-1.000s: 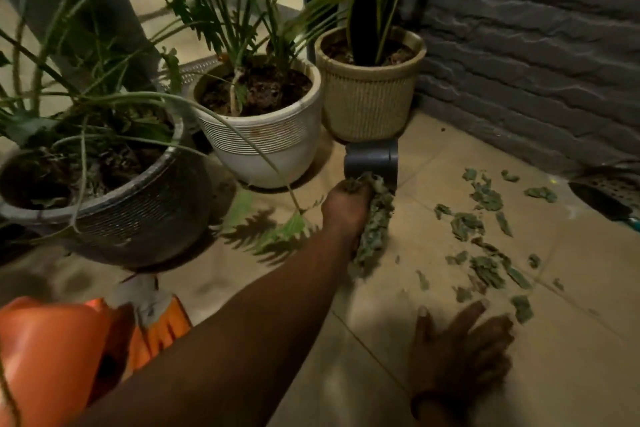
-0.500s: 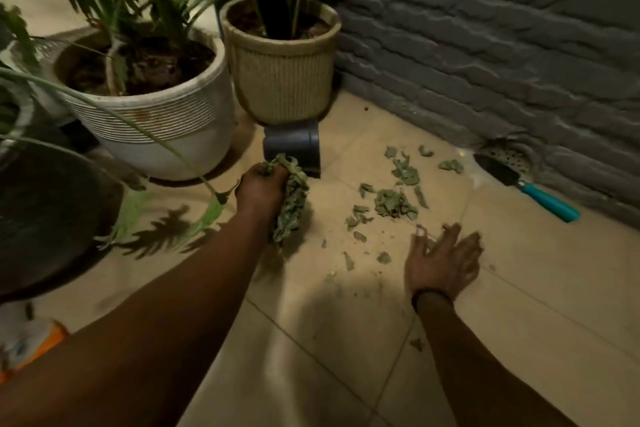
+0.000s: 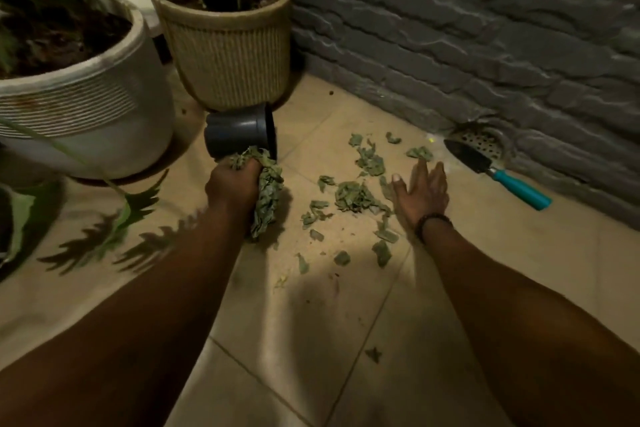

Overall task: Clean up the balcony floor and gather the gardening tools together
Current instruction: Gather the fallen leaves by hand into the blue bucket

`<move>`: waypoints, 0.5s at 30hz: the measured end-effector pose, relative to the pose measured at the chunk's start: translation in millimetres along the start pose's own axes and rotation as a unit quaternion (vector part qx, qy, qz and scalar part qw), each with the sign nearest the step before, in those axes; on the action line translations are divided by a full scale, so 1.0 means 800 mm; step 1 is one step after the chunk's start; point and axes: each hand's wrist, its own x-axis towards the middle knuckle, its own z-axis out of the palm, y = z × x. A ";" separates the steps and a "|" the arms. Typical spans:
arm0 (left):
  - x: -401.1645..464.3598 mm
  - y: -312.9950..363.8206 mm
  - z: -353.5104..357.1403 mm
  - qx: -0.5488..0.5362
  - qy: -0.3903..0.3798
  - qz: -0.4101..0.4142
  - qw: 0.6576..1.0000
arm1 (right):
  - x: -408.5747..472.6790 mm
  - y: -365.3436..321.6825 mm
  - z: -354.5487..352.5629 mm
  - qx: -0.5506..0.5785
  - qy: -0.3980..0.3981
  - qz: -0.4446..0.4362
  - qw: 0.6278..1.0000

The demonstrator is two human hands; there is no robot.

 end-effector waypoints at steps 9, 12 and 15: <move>0.016 -0.017 0.005 -0.010 0.019 0.001 1.000 | 0.149 0.001 -0.011 0.073 -0.096 -0.081 0.989; 0.015 -0.030 0.003 0.018 0.015 0.014 1.000 | 0.137 -0.038 0.013 0.115 -0.114 -0.181 0.970; 0.018 -0.041 0.003 0.040 0.028 0.019 0.999 | 0.100 -0.069 0.028 0.139 -0.144 -0.272 0.941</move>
